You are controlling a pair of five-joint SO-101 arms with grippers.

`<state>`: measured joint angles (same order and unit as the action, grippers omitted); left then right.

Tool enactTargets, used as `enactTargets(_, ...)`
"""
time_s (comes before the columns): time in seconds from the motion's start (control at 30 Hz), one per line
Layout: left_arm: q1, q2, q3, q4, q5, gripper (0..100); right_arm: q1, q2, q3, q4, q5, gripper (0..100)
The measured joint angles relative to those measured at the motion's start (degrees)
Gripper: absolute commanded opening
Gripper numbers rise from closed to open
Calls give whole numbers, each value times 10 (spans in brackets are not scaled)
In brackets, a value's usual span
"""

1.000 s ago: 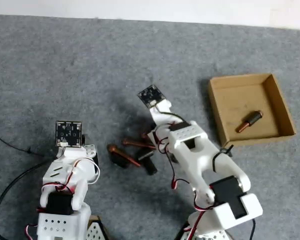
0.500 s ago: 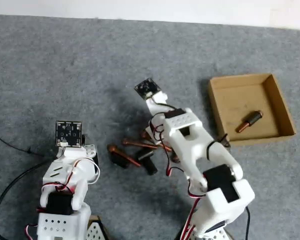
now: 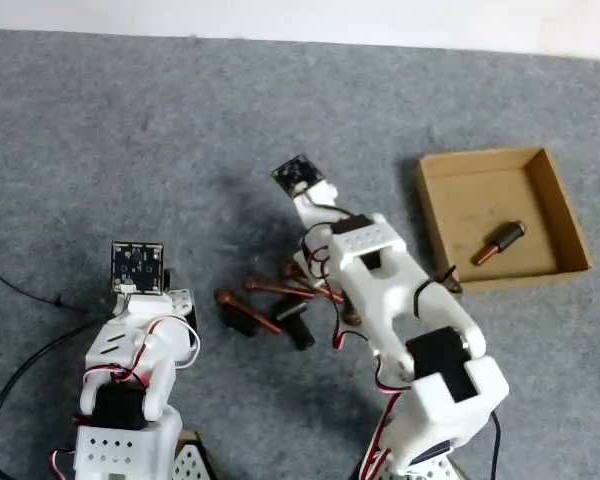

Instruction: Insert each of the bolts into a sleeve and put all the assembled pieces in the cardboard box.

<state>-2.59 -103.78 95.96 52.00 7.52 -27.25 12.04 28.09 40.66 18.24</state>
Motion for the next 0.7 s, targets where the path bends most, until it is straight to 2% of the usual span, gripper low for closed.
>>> enactTargets(0.27, 0, 0, 0, 0, 0, 7, 0, -37, 14, 0, 0, 5)
enactTargets(0.5, 0, 0, 0, 0, 0, 7, -2, -231, 265, -193, -1, 5)
enactTargets(0.7, 0, 0, 0, 0, 0, 7, 11, -360, 401, -267, -1, 5)
